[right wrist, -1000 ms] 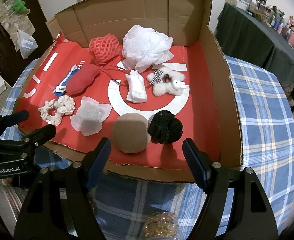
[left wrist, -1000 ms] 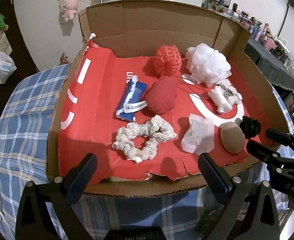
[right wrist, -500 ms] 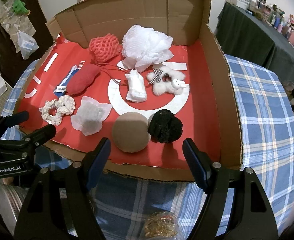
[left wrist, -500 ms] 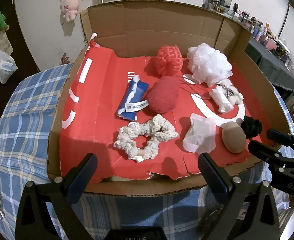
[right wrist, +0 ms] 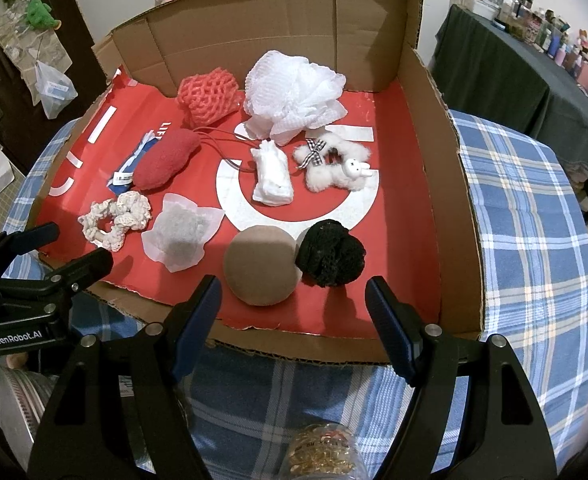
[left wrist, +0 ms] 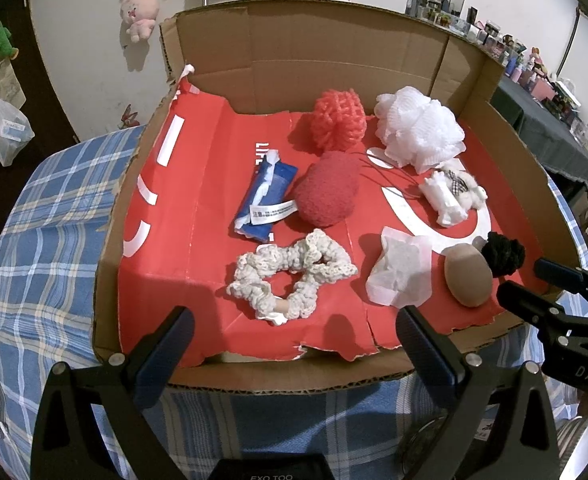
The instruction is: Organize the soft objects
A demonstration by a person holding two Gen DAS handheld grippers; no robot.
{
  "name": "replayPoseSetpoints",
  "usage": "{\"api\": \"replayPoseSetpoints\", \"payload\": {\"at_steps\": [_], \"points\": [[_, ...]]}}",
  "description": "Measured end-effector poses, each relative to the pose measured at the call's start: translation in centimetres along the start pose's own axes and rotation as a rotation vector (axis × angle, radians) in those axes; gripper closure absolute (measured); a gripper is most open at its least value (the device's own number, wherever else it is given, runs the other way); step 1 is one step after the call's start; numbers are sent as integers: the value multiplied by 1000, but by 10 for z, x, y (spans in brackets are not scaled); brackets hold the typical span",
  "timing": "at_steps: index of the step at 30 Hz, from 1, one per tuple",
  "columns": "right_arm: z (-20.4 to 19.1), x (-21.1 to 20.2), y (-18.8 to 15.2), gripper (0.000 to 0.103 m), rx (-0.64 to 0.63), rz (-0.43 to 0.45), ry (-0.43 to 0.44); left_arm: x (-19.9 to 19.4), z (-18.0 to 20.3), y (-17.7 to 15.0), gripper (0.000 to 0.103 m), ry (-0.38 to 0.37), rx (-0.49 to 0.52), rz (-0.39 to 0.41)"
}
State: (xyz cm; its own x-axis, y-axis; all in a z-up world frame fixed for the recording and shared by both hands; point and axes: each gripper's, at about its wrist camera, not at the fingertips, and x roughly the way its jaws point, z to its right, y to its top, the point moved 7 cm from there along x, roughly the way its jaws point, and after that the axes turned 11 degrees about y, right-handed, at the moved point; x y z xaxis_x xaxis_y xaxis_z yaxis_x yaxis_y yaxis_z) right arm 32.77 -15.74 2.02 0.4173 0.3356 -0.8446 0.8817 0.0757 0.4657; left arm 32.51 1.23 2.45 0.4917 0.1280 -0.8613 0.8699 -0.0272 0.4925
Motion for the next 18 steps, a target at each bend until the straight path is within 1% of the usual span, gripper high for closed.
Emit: {"api": "replayPoseSetpoints", "payload": {"at_steps": [18], "points": [[0, 0, 0, 29, -1, -1, 2, -1, 1, 1, 0, 10, 6, 10]]}}
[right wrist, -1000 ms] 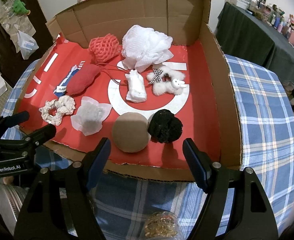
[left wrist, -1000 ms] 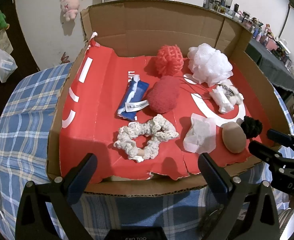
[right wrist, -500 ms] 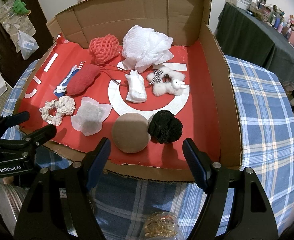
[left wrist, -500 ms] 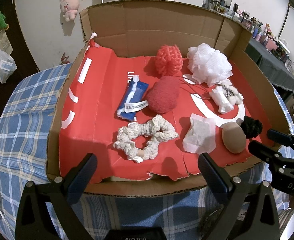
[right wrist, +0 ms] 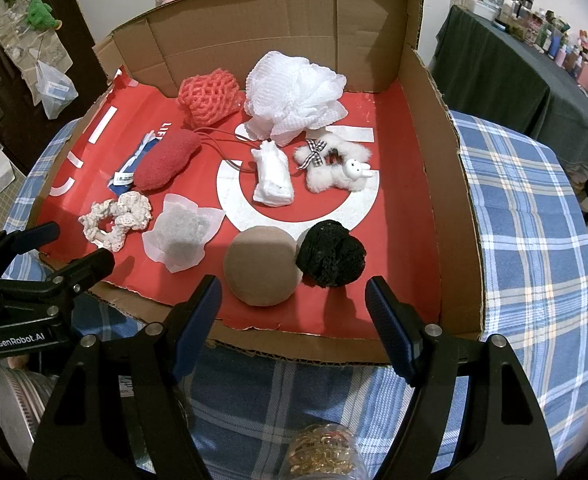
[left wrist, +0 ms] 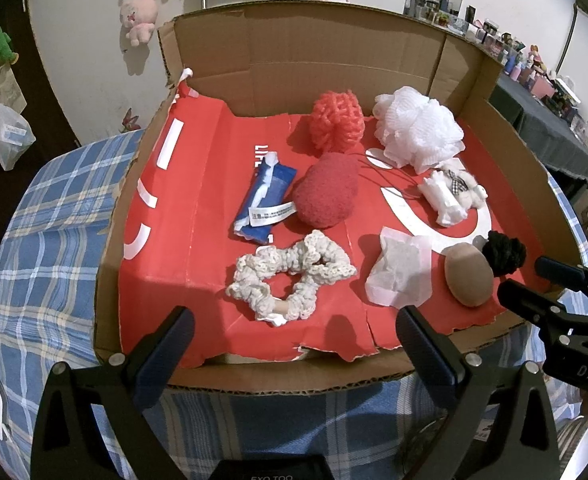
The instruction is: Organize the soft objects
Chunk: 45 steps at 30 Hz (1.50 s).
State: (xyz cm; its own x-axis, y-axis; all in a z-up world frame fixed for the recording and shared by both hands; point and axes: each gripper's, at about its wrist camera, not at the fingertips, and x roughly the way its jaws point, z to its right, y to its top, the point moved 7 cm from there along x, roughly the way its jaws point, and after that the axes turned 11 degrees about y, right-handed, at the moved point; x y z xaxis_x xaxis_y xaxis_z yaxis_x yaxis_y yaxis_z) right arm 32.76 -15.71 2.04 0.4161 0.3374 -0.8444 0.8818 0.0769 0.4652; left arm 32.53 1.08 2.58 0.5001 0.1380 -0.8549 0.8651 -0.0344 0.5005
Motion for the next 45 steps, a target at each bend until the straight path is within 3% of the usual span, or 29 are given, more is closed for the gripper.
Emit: {"api": "replayPoseSetpoints", "payload": {"at_steps": [19, 29, 32, 35, 37, 45], "points": [[2, -15, 10, 29, 24, 33, 18, -14, -4, 2, 0, -30, -27, 26], [-19, -86, 9, 29, -9, 166, 39, -88, -33, 4, 0, -11, -68, 195], [-27, -111, -1, 29, -39, 223, 25, -115, -36, -6, 0, -30, -71, 256], [-36, -137, -18, 14, -55, 290, 43, -138, -37, -23, 0, -69, -87, 290], [-42, -152, -32, 14, -75, 332, 42, -152, -36, -39, 0, -97, -93, 317], [-57, -174, -101, 5, -142, 458, -44, -163, -28, -103, 0, -93, -95, 374]]}}
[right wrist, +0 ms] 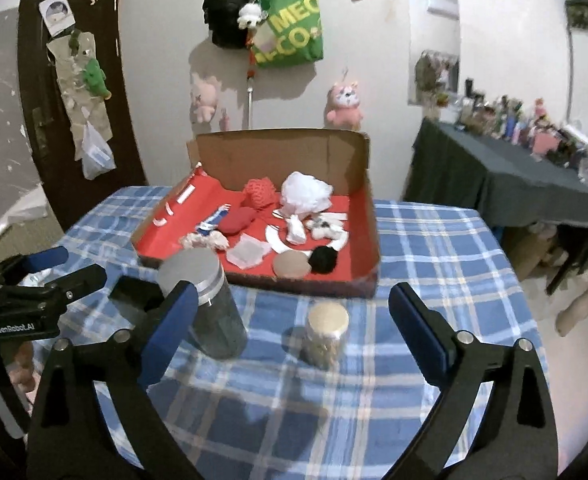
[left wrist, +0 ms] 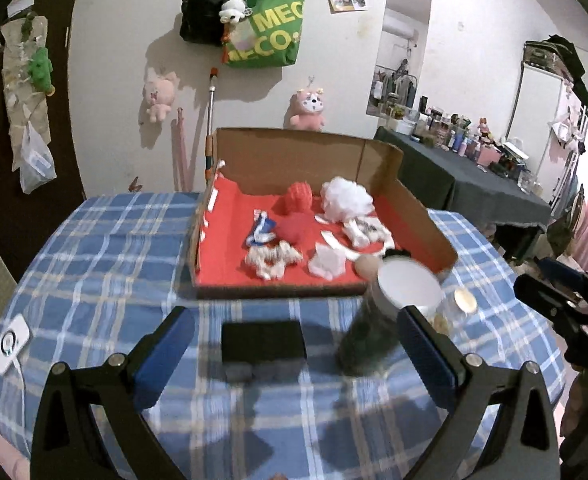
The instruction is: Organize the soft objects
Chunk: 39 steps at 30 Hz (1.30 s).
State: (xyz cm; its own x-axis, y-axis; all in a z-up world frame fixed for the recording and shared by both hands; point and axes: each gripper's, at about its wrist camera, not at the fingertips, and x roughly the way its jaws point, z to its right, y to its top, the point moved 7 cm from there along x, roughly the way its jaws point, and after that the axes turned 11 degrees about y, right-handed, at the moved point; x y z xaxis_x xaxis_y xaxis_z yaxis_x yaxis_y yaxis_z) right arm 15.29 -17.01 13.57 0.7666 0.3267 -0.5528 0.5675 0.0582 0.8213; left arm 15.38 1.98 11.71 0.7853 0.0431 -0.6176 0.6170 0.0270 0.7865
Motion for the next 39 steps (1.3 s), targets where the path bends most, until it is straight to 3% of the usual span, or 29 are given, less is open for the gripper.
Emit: {"api": "replayPoseSetpoints", "payload": {"at_steps": [6, 17, 25, 39], "points": [[-4, 12, -49, 5, 16, -36, -9, 9, 0, -42, 0, 35, -15, -17], [13, 63, -113, 5, 81, -174, -49, 56, 19, -102, 0, 63, 48, -141], [29, 83, -133, 5, 106, -244, -98, 75, 20, -121, 0, 117, 71, -192], [32, 81, -135, 5, 117, -227, -117, 77, 20, -119, 0, 137, 64, -187]]}}
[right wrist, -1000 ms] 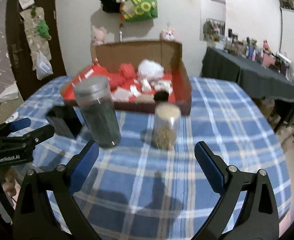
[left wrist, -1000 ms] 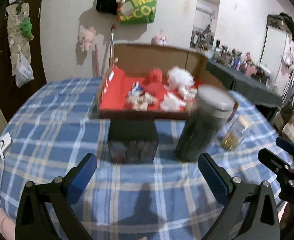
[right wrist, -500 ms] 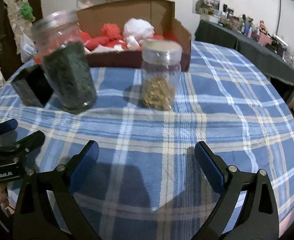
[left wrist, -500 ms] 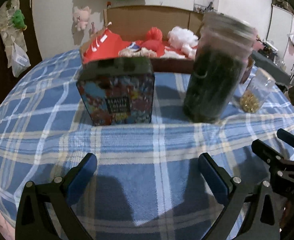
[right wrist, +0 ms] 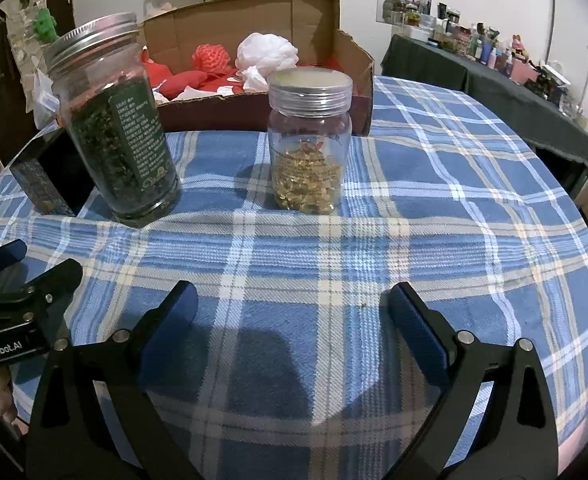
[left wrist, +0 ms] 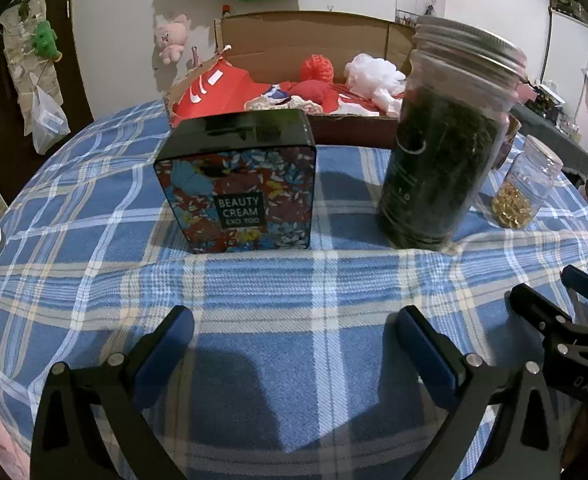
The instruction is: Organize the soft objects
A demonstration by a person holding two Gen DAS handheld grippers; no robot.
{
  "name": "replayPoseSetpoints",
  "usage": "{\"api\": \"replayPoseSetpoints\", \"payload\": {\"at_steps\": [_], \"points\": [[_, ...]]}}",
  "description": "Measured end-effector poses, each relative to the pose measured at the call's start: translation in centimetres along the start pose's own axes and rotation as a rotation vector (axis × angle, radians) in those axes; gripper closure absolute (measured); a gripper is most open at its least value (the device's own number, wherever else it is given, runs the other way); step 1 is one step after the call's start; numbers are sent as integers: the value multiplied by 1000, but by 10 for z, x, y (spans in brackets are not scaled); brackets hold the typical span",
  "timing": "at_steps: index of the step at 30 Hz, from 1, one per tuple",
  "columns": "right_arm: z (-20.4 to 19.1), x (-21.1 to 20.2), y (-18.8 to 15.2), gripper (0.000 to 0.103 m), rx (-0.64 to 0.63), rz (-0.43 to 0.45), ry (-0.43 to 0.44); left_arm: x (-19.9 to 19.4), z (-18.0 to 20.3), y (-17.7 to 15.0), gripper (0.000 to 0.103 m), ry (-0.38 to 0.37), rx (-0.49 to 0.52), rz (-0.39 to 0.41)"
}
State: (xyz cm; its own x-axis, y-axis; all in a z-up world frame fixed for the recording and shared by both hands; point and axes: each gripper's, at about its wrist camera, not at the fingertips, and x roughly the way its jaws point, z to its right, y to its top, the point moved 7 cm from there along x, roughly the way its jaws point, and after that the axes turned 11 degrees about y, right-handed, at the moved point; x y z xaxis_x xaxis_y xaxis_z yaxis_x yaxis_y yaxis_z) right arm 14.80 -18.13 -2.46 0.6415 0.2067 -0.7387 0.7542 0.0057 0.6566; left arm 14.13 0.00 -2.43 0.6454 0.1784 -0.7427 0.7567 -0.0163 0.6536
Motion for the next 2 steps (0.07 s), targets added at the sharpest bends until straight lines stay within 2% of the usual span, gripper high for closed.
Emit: {"api": "replayPoseSetpoints", "payload": {"at_steps": [2], "points": [[0, 0, 0, 5, 2, 0, 2, 0, 0, 0, 0, 1, 1, 0]]}}
